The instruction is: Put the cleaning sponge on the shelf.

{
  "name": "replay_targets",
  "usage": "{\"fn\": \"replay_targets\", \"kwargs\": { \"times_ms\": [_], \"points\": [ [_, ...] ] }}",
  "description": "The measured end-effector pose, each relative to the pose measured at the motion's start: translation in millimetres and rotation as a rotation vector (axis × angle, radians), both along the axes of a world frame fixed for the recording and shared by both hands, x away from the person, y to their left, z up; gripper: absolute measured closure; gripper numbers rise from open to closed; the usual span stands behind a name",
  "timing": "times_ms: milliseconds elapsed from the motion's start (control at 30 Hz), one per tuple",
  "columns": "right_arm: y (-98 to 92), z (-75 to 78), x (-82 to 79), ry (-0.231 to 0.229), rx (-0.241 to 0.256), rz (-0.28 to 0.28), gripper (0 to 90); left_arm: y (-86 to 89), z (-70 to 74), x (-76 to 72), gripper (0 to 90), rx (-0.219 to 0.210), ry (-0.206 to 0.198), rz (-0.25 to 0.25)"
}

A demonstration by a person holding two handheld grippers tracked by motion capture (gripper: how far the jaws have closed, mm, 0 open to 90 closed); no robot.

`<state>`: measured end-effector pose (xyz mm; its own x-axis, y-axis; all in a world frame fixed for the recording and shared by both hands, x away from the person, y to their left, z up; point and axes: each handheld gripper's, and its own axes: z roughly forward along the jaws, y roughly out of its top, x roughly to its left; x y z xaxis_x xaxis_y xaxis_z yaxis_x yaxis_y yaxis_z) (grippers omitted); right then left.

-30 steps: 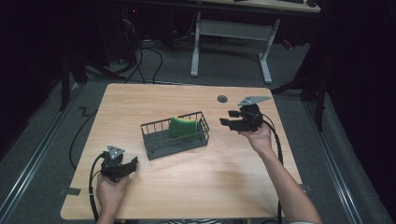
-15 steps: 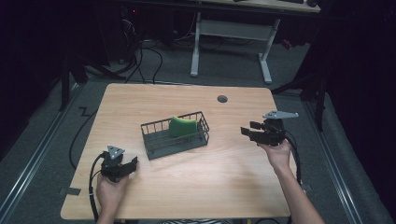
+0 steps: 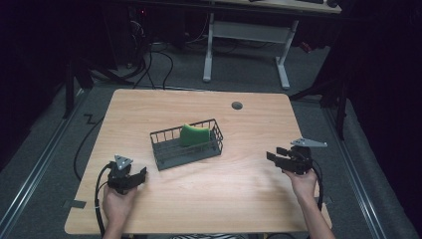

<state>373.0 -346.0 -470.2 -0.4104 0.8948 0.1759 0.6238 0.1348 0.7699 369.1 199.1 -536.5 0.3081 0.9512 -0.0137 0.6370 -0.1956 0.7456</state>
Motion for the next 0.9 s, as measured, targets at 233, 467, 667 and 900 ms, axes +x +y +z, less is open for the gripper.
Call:
{"fn": "replay_targets", "kwargs": {
  "times_ms": [233, 467, 667, 900],
  "points": [
    [-6.6, -19.1, -11.1, 0.014, -0.007, -0.035, 44.5, -0.1, 0.0, 0.0, 33.7, 0.000, 0.000, 0.000],
    [-10.2, -39.8, -20.1, 0.022, -0.046, -0.075, 43.1, -0.1, 0.0, 0.0, 33.7, 0.000, 0.000, 0.000],
    [-10.3, -48.8, -24.6, 0.024, -0.082, -0.110, 41.1, -0.1, 0.0, 0.0, 33.7, 0.001, 0.000, 0.000],
    [-7.0, -59.2, -26.9, 0.023, -0.140, -0.121, 38.5, -0.2, 0.0, -0.1, 33.7, 0.001, 0.000, 0.001]
  ]
}}
